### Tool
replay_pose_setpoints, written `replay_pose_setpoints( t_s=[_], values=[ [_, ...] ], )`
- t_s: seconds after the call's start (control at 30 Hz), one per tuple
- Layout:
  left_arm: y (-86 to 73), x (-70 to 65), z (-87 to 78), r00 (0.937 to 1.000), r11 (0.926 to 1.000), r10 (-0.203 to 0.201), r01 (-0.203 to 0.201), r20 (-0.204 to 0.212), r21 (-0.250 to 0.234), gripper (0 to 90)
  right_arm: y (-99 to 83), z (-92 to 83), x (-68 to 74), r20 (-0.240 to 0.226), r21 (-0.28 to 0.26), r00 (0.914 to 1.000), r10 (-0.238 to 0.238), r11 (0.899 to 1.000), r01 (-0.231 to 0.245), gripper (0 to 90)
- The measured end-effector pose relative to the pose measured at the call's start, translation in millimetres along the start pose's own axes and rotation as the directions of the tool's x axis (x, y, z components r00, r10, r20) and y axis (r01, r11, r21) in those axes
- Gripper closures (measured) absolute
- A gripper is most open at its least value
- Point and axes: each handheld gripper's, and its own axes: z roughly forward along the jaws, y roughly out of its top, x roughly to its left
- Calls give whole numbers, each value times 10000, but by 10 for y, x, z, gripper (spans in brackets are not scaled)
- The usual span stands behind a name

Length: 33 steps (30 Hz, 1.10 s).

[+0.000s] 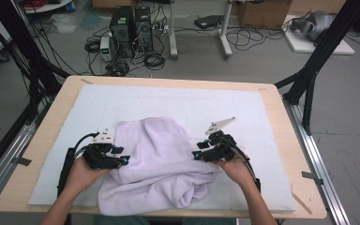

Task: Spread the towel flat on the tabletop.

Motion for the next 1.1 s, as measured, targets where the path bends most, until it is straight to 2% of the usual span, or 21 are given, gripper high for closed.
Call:
replay_pose_setpoints(
  t_s=[0.07,0.1,0.13,0.2,0.23,0.3,0.43,0.63,0.77,0.8,0.83,0.9,0.97,1.03,1.1],
  values=[
    [-28,-11,70,9999,9990,98,-100,47,436,600,-19,112,-5,-203,465,9997,147,9988,-137,546],
    [-40,-26,89,9997,9987,223,-221,-37,454,643,-34,156,-11,-342,612,9992,183,9980,-162,590],
    [-43,-36,83,9996,9990,244,-239,-109,373,672,-49,181,4,-424,831,9989,222,9964,-186,676],
    [-39,-31,81,9998,9991,148,-153,118,407,790,-112,201,65,-392,723,9991,-145,9972,173,842],
    [-36,-37,82,9998,9991,163,-168,124,385,827,-149,203,72,-502,682,9987,-114,9976,148,863],
    [-28,-69,80,9996,9989,237,-244,164,399,861,-209,163,99,-663,584,9978,15,9983,24,873],
    [2,-153,38,9984,9991,412,-414,380,66,872,-323,-67,257,-416,183,9988,-275,9994,283,878],
    [65,-379,-103,9933,9948,916,-882,701,-504,875,-470,-454,519,-16,-318,9988,-495,9983,494,878],
    [12,-444,-203,9905,9923,1150,-1111,750,-540,875,-527,-568,698,-175,-519,9967,-796,9956,786,868],
    [-7,-428,-208,9910,9928,1128,-1096,714,-475,874,-529,-560,710,-284,-553,9960,-852,9950,835,811],
    [-21,-402,-210,9920,9936,1054,-1023,697,-471,872,-524,-553,704,-260,-647,9964,-804,9948,786,713],
    [-22,-333,-225,9945,9953,807,-768,672,-592,810,-495,-573,630,-251,-1112,9977,-636,9920,604,676],
    [11,-277,-240,9960,9944,617,-557,648,-902,726,-447,-606,508,52,-1603,9993,-358,9864,362,661],
    [65,-217,-233,9976,9919,534,-479,444,-1173,687,-391,-601,365,522,-1634,9984,-217,9861,299,662],
    [119,-145,-185,9988,9920,445,-420,186,-1188,668,-347,-548,203,838,-1550,9965,0,9878,130,667]
  ],
)
